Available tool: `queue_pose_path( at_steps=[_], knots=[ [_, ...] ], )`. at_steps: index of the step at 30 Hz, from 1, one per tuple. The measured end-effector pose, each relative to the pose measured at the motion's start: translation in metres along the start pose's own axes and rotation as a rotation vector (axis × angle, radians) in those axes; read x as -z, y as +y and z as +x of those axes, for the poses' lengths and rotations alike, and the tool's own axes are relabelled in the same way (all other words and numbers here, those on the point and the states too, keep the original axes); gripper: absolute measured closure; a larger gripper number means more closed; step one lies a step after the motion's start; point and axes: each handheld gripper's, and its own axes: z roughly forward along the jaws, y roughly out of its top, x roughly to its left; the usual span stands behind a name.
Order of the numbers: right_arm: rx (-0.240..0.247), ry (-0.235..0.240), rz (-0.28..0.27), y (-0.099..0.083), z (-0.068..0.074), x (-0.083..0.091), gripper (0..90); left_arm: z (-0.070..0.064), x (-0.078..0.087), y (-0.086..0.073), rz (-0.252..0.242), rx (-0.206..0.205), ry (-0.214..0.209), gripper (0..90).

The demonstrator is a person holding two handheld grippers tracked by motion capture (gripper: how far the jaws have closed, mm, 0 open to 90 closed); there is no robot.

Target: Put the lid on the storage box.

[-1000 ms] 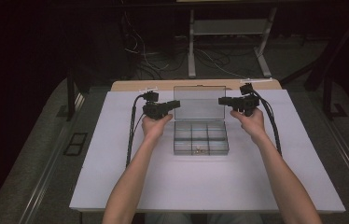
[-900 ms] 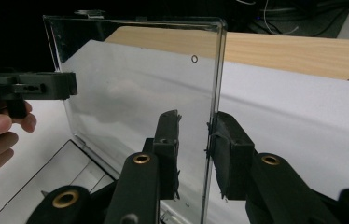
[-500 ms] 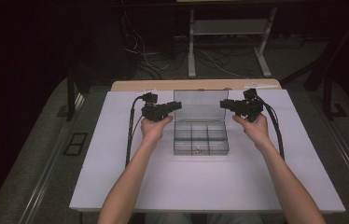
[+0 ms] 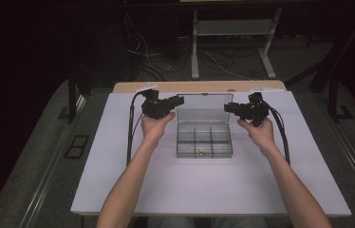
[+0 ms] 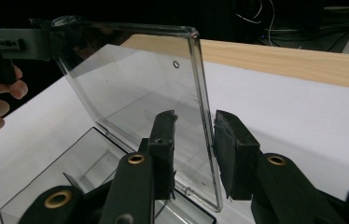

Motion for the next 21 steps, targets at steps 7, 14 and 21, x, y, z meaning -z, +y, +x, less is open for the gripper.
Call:
queue_pose_path(
  at_steps=[7,14,21],
  knots=[
    [0.007,0.003,0.017,-0.001,0.006,0.005,51.4,-0.004,0.005,-0.004,-0.006,-0.023,-0.005,65.2],
    [0.048,-0.003,-0.015,0.013,0.022,0.020,33.2,-0.008,0.010,-0.010,-0.019,-0.038,-0.013,63.4],
    [0.080,0.028,-0.033,0.039,0.034,0.033,30.5,-0.014,0.016,-0.021,-0.056,-0.029,-0.022,60.7]
  ],
)
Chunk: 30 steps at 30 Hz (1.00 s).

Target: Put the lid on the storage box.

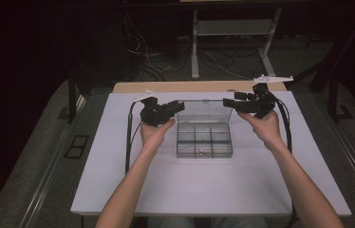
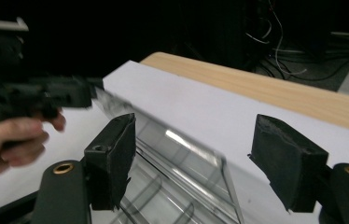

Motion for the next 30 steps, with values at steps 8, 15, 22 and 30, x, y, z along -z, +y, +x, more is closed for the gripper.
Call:
queue_pose_path(
  at_steps=[8,15,22,30],
  knots=[
    [0.000,0.071,0.022,0.021,0.005,-0.011,60.0,-0.005,0.008,-0.011,-0.018,-0.027,-0.012,58.2],
    [0.033,0.072,0.094,0.014,0.013,-0.021,87.1,-0.012,0.015,-0.018,-0.021,-0.051,-0.008,56.7],
    [0.092,0.037,0.145,0.000,0.029,-0.022,89.3,-0.019,0.019,-0.028,-0.039,-0.086,-0.003,55.0],
    [0.065,0.037,0.159,-0.012,0.025,-0.019,89.3,-0.021,0.024,-0.034,-0.016,-0.076,0.002,49.5]
  ],
)
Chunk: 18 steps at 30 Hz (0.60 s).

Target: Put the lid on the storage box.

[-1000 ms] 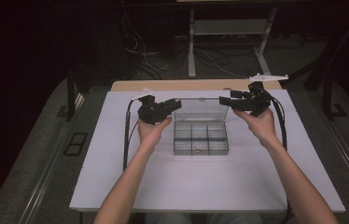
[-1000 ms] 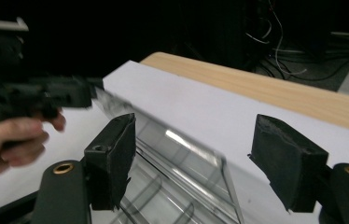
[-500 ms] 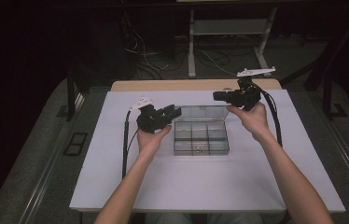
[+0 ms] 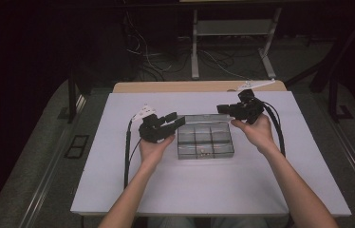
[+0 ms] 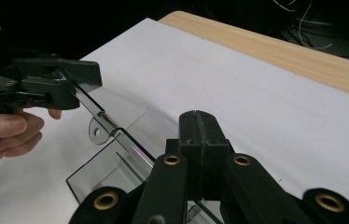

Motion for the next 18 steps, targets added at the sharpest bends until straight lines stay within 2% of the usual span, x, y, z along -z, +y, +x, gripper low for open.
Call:
queue_pose_path(
  at_steps=[7,10,18],
  knots=[
    [-0.012,0.009,-0.001,-0.013,0.006,0.002,89.3,-0.003,0.004,-0.007,0.042,0.022,0.002,48.1],
    [-0.017,0.015,0.002,-0.018,0.008,0.002,89.3,-0.006,0.005,-0.011,0.058,0.026,0.019,44.9],
    [-0.029,0.030,-0.003,-0.036,0.012,0.003,89.3,-0.009,0.005,-0.023,0.116,0.045,0.032,42.6]
  ],
)
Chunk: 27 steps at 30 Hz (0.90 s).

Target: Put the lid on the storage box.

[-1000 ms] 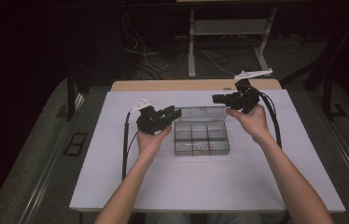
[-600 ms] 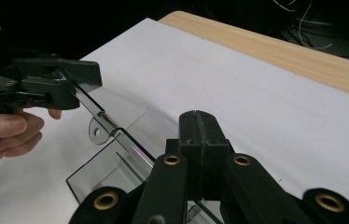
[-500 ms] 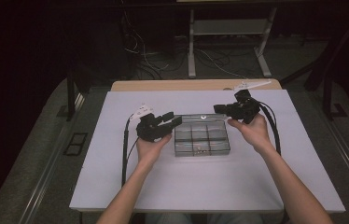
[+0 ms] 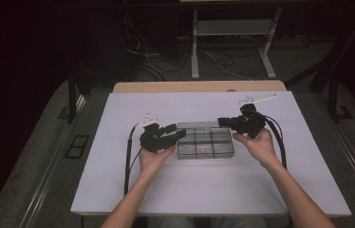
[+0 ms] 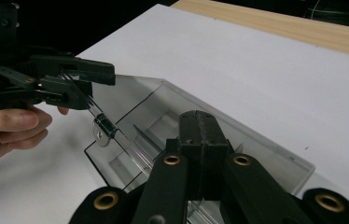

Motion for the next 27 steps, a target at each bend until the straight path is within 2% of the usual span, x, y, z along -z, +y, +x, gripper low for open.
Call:
queue_pose_path(
  at_steps=[4,6,7,12,15,19,21,27],
  knots=[
    [-0.005,0.013,-0.007,-0.008,0.000,0.001,89.3,0.001,0.000,-0.003,0.052,0.029,-0.007,40.9],
    [-0.011,0.013,-0.007,-0.011,0.000,0.001,89.2,0.002,0.001,-0.004,0.078,0.015,-0.009,39.9],
    [-0.015,0.013,-0.006,-0.013,0.001,0.001,89.3,0.001,0.001,-0.005,0.087,0.020,-0.009,39.8],
    [-0.019,0.015,-0.008,-0.020,0.000,0.002,89.3,0.001,0.003,-0.009,0.114,0.022,-0.014,39.6],
    [-0.026,0.013,-0.007,-0.024,0.000,0.002,89.3,0.000,0.005,-0.012,0.132,0.001,-0.006,39.6],
    [-0.029,0.014,0.001,-0.031,0.000,0.003,88.8,-0.002,0.011,-0.016,0.166,-0.006,-0.001,39.3],
    [-0.023,0.004,0.001,-0.035,0.001,0.005,88.8,-0.002,0.015,-0.019,0.174,-0.006,0.005,39.2],
    [-0.032,0.013,-0.010,-0.045,0.005,0.011,87.2,-0.003,0.025,-0.022,0.188,-0.015,0.000,38.1]
  ],
)
